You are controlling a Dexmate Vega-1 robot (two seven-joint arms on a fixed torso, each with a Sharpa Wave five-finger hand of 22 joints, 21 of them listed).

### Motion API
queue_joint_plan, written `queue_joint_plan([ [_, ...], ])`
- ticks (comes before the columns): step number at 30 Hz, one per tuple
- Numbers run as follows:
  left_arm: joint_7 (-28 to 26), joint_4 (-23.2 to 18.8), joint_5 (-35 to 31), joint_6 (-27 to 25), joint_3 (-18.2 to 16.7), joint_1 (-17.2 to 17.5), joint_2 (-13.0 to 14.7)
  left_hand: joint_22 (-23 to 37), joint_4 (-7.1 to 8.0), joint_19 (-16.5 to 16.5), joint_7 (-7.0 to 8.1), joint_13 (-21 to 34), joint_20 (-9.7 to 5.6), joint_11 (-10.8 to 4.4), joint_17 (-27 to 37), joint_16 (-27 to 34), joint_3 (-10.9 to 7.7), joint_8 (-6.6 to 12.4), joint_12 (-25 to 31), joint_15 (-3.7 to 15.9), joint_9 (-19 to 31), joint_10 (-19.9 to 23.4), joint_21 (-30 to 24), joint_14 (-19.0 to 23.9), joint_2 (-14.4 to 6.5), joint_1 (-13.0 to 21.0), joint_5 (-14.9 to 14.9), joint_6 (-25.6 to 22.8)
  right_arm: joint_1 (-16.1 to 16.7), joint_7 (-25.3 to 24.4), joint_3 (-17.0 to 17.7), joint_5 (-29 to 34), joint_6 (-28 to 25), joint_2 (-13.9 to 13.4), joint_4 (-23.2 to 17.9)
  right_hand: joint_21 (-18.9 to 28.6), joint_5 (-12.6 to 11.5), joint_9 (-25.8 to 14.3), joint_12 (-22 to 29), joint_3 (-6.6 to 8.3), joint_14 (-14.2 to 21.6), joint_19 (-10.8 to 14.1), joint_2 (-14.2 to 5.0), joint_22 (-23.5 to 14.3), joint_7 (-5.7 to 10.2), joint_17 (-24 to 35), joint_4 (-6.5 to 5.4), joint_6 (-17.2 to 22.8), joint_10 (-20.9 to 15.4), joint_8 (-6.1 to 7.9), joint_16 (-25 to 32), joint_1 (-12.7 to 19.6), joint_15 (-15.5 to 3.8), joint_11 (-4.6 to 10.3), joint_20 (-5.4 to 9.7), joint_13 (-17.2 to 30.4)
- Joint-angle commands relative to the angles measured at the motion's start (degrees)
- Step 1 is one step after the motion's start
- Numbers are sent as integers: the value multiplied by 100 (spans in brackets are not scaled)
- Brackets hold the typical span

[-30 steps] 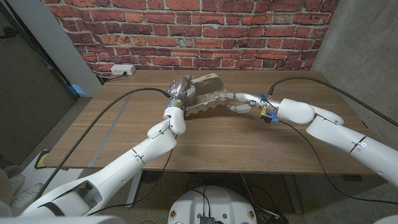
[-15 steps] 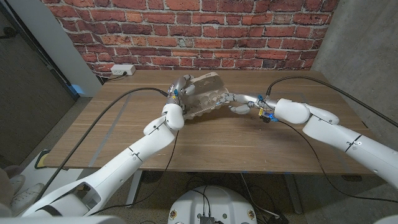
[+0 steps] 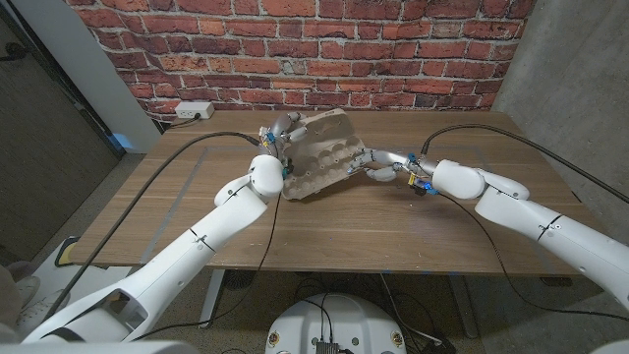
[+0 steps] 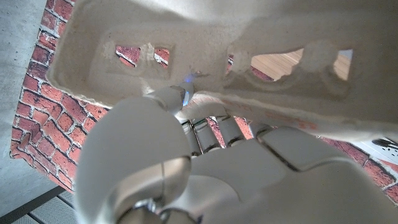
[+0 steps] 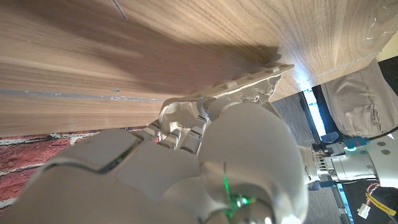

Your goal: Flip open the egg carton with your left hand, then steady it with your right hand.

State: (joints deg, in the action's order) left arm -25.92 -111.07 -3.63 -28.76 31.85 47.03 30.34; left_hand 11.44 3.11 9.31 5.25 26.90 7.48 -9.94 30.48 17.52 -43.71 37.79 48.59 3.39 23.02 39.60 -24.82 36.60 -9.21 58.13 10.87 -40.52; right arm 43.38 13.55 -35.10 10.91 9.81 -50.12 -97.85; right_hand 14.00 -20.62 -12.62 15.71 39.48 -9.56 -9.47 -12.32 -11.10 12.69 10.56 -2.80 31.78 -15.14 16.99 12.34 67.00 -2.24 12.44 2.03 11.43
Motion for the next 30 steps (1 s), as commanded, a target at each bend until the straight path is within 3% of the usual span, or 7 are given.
queue_joint_plan([
  [1, 206, -310, 508, -186, -186, 100, 297, -7, 81, 68, -70, -230, -17, -88, -128, -108, 93, -135, 318, 777, -113, 1520, -52, 209, 64, -414, 68, -66, -69, -113, -108, 96, 157, 106, 278, 46, 10, -58, 32, -37, 66, 42, -11, -5, 1, 17, 2, 187, -80, 88, 27, 101, -800, -1, 276, 13],
  [8, 375, -463, 243, -434, 26, 11, 777, -31, 542, -50, -114, -824, 70, -39, -345, -468, 531, -485, -236, 551, -391, 1013, 23, -139, 394, -1389, 20, 195, -117, -127, -120, 146, 238, 119, 319, 62, 19, -140, 54, -48, 144, 84, -11, -5, 0, 21, 2, 423, -186, 199, 38, 131, -830, 2, 278, 17],
  [12, 674, -648, -4, -581, 136, -54, 1278, -29, 658, -270, -182, -1129, 197, 75, -411, -625, 1075, -1030, -719, 324, -626, 140, 183, -742, 733, -2414, -45, 927, -161, -120, -130, 193, 299, 117, 345, 69, 21, -174, 59, -53, 166, 104, -9, -6, -1, 23, 5, 502, -220, 245, 40, 143, -840, 4, 280, 19],
  [15, 775, -778, -320, -610, 251, -85, 1589, -22, 638, -421, -5, -1175, 244, 272, -467, -618, 1505, -1430, -1232, 125, -780, -884, 314, -1329, 1064, -3178, -96, 1480, -196, -126, -140, 230, 356, 131, 378, 79, 23, -194, 61, -56, 194, 127, -6, -6, -1, 24, 7, 536, -241, 268, 47, 150, -847, 5, 281, 20],
  [17, 638, -812, -640, -544, 326, -54, 1706, -20, 553, -523, 140, -1294, 302, 472, -630, -666, 1725, -1663, -1973, -97, -851, -2102, 434, -2009, 1233, -3580, -107, 1904, -226, -106, -151, 226, 386, 153, 417, 82, 24, -206, 62, -59, 210, 136, -4, -6, -1, 24, 8, 553, -251, 281, 51, 154, -857, 5, 279, 21],
  [23, 678, -856, -1181, -526, 396, 6, 1932, -23, 484, -635, 182, -1369, 337, 531, -783, -732, 1833, -1684, -2340, -235, -869, -2576, 541, -2661, 1335, -3740, -100, 1870, -298, -28, -204, 257, 435, 199, 483, 84, 26, -223, 63, -62, 217, 141, -3, -6, -1, 26, 11, 572, -267, 297, 49, 160, -870, 6, 284, 21],
  [30, 666, -803, -1446, -325, 316, 156, 1957, -23, 463, -692, 160, -1386, 331, 516, -840, -713, 1843, -1635, -2409, -238, -876, -2606, 584, -2817, 1330, -3769, -94, 1715, -312, 22, -228, 259, 385, 223, 479, 86, 28, -247, 62, -68, 221, 145, -1, -7, -2, 28, 14, 589, -286, 317, 46, 169, -874, 7, 283, 22],
])
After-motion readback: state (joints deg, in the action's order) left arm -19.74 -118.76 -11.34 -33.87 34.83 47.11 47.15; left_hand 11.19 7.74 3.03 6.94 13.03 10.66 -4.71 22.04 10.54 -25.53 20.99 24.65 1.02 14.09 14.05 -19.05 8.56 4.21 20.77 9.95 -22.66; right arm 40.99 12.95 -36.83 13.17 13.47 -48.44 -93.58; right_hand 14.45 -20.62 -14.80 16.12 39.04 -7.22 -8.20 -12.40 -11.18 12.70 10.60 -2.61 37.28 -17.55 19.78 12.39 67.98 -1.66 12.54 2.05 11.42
